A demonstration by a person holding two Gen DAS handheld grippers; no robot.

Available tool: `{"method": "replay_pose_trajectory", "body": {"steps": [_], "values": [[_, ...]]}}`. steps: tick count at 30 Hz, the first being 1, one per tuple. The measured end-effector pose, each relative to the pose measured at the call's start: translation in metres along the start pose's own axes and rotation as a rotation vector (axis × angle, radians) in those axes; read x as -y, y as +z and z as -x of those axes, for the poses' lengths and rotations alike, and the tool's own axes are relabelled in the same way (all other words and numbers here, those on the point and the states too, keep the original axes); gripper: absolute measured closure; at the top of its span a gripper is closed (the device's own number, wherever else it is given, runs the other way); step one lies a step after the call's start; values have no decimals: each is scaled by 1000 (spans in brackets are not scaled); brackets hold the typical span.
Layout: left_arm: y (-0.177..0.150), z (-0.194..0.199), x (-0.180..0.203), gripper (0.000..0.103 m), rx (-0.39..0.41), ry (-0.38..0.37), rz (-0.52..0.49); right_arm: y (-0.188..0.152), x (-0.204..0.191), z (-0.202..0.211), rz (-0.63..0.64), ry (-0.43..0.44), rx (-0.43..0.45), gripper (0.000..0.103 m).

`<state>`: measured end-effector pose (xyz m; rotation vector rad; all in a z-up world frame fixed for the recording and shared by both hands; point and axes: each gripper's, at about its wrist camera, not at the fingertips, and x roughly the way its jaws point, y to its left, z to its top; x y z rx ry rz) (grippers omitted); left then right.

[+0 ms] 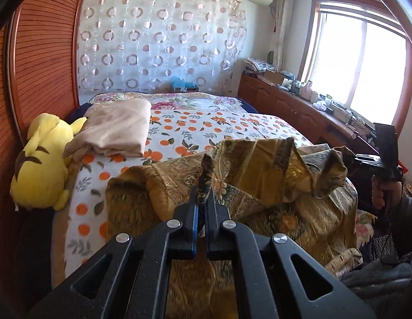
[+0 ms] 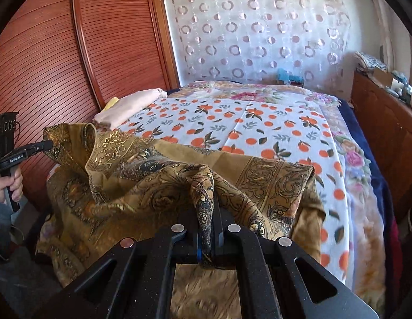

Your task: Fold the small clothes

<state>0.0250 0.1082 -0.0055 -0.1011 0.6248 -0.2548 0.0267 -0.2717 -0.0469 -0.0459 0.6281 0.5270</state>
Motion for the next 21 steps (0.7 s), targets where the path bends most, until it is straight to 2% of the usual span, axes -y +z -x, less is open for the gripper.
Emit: {"method": "replay_pose_trajectory", "body": {"steps": [11,15,19,21], "values": [[-33,32,-14,99,-21,45,65,-18,-24,47,22,-6,-30,100],[-34,32,-7,98,-26,31,60,-20,-18,47,21,-18,-62,100],[-30,34,-2,98,-24,53,43,-17,-19,43,22,-22,-82,99],[-27,37,-2,93,-14,61,43,-17,-20,43,24,-22,-90,99]]}}
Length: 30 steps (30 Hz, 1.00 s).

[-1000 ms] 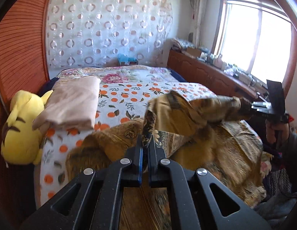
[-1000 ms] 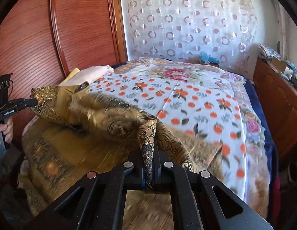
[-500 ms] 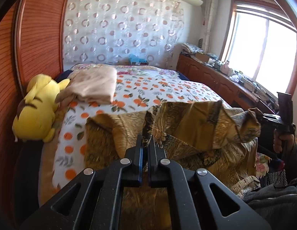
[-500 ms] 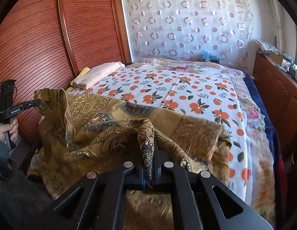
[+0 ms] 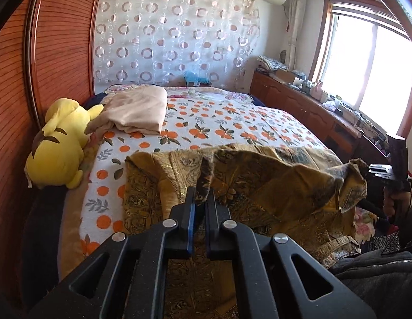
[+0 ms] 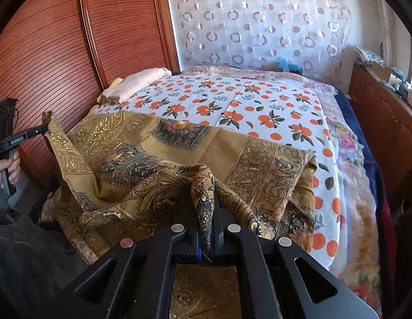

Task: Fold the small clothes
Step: 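Fold the garment hem over toward the collar with both grippers, then release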

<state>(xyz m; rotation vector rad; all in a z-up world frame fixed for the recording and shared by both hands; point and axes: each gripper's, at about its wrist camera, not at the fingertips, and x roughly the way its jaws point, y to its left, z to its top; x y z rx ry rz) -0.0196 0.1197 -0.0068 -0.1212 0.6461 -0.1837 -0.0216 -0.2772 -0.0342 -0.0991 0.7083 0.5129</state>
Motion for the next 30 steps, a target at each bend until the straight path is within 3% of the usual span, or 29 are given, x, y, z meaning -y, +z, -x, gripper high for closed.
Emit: {"method": "replay_pose_trajectory", "body": {"steps": [4,9,13,15,17,22,24,30], "values": [[5,10,2,88,29,51,-27,-1,-5,-3,11,6,-18,99],[11,29,-2,88,84,51,-27,-3,0,-4,-8,10,-35,100],[17,21,-5,86,70,92,-27,-5,3,-10,-15,11,-71,99],[18,10,-8,69,49,120,-21,-4,3,-11,-16,6,-84,99],[17,0,-9,58,41,123,-22,-2,2,-8,0,0,-97,97],[10,-28,-15,55,-40,120,-6,3,0,7,31,-29,-101,88],[6,-38,-18,29,-63,105,1,3,1,11,37,-38,-109,85],[2,-60,-27,26,-118,92,19,3,6,23,57,-101,-108,57]]}}
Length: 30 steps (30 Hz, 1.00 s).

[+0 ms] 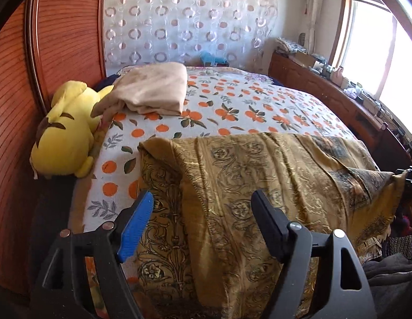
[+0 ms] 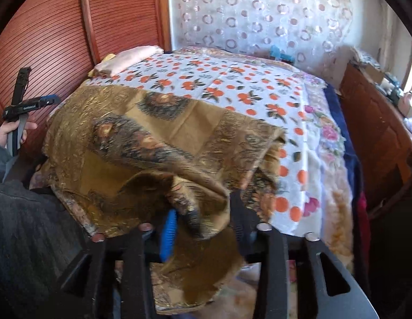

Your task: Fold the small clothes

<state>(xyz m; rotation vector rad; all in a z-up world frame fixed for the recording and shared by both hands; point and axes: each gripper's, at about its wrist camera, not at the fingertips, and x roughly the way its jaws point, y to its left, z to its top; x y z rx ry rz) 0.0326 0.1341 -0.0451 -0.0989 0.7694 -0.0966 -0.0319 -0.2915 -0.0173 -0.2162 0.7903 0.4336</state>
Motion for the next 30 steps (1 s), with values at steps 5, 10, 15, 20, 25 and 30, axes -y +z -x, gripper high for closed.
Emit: {"method": "replay_pose_trajectory", "body": {"steps": [5,10,15,20,25,30], "values": [[5,-5,-8,26,1,-6,24,1,12,4,-37,-9,5,50],[12,-10,-14,26,-11,25,30,3,12,14,-4,44,-34,49],[15,-13,-15,26,-19,38,19,2,13,38,44,89,-75,49],[20,-18,-15,26,-20,40,19,8,24,61,48,65,-41,49],[30,-24,-14,26,-9,48,10,24,39,47,-26,-8,24,46],[42,-34,-18,26,-10,65,2,41,49,-3,-93,-18,65,34]]}}
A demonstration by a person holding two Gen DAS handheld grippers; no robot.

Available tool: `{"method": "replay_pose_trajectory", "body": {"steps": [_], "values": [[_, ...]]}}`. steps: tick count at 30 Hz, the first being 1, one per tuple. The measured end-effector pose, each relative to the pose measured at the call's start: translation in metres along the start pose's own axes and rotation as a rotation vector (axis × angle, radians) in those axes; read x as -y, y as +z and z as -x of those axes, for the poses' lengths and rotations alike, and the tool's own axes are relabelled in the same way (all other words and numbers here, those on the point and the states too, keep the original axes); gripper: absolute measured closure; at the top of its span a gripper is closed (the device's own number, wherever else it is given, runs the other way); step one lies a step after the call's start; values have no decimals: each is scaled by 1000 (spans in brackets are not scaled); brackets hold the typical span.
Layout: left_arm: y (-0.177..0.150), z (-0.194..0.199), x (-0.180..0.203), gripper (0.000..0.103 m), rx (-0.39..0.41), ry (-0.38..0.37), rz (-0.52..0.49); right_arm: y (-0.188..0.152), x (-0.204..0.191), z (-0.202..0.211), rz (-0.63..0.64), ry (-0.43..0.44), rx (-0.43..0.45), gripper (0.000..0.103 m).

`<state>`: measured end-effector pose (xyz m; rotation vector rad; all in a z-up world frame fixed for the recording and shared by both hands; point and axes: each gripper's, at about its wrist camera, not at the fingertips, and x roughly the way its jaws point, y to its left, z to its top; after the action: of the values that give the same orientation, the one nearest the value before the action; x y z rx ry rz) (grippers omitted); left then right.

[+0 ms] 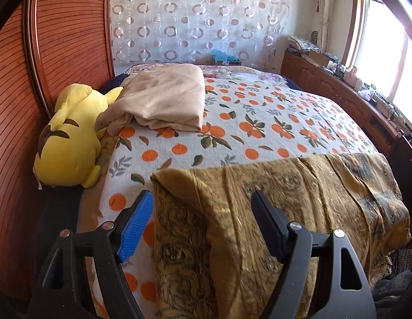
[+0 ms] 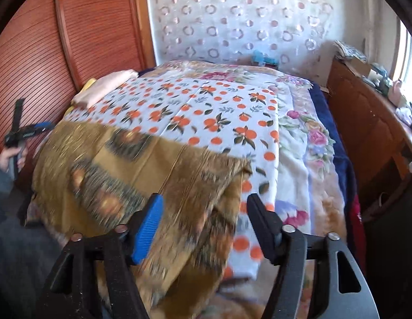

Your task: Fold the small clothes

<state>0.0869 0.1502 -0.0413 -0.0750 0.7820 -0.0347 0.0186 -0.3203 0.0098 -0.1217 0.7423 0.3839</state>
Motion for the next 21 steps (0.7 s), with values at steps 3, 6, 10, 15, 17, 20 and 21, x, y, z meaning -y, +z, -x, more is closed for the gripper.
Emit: {"method": "replay_pose_trajectory", "body": {"steps": [3,6,10,15,17,20,21], "values": [[7,-8,-5,26,-7,16,-1,5,3,-34,-43,-12,17,33],[13,-19,-10,26,-24,27,2,4,7,-63,-91,-26,13,33],[16,-35,-15,26,-63,12,21,3,17,-95,-140,-59,-6,33],[9,-46,-20,26,-95,-6,37,9,21,-109,-152,-84,-33,33],[7,-47,-20,26,-96,-17,45,14,22,-117,-158,-77,-44,33],[6,-47,-21,34,-98,-39,46,17,25,-129,-155,-62,-64,33],[7,-46,-23,37,-101,-48,46,19,27,-135,-154,-62,-70,33]]}}
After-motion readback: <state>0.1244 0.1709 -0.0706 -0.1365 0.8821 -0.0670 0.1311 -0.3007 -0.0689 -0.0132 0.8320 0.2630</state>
